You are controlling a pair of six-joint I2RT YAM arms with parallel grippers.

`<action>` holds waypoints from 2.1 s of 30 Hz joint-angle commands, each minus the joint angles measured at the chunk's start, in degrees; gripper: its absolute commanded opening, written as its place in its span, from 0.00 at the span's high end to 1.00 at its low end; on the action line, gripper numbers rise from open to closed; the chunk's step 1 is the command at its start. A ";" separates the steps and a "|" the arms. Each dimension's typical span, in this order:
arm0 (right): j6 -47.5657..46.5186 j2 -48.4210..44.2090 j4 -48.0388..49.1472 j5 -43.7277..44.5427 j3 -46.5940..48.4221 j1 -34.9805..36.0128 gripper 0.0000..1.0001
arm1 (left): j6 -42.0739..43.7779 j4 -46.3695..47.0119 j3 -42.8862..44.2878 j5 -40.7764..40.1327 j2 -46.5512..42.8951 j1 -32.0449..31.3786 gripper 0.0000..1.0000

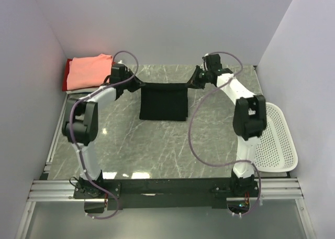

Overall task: Fold and stack the t-shirts
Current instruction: Fold the tshirt

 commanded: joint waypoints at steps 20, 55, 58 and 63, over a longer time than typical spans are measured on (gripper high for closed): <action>-2.85 6.52 2.03 5.83 10.18 0.16 0.47 | 3.22 5.26 11.05 5.41 7.18 5.46 0.61; 16.85 32.01 16.98 -14.74 36.72 -4.23 0.59 | 0.15 2.17 40.41 17.01 31.18 7.13 0.59; 14.65 26.92 15.22 -14.82 34.96 -4.41 0.59 | 0.41 4.28 34.72 17.01 24.77 7.13 0.52; 12.54 17.33 16.62 -15.09 22.85 -3.27 0.59 | 0.59 5.34 24.60 16.48 14.32 6.96 0.51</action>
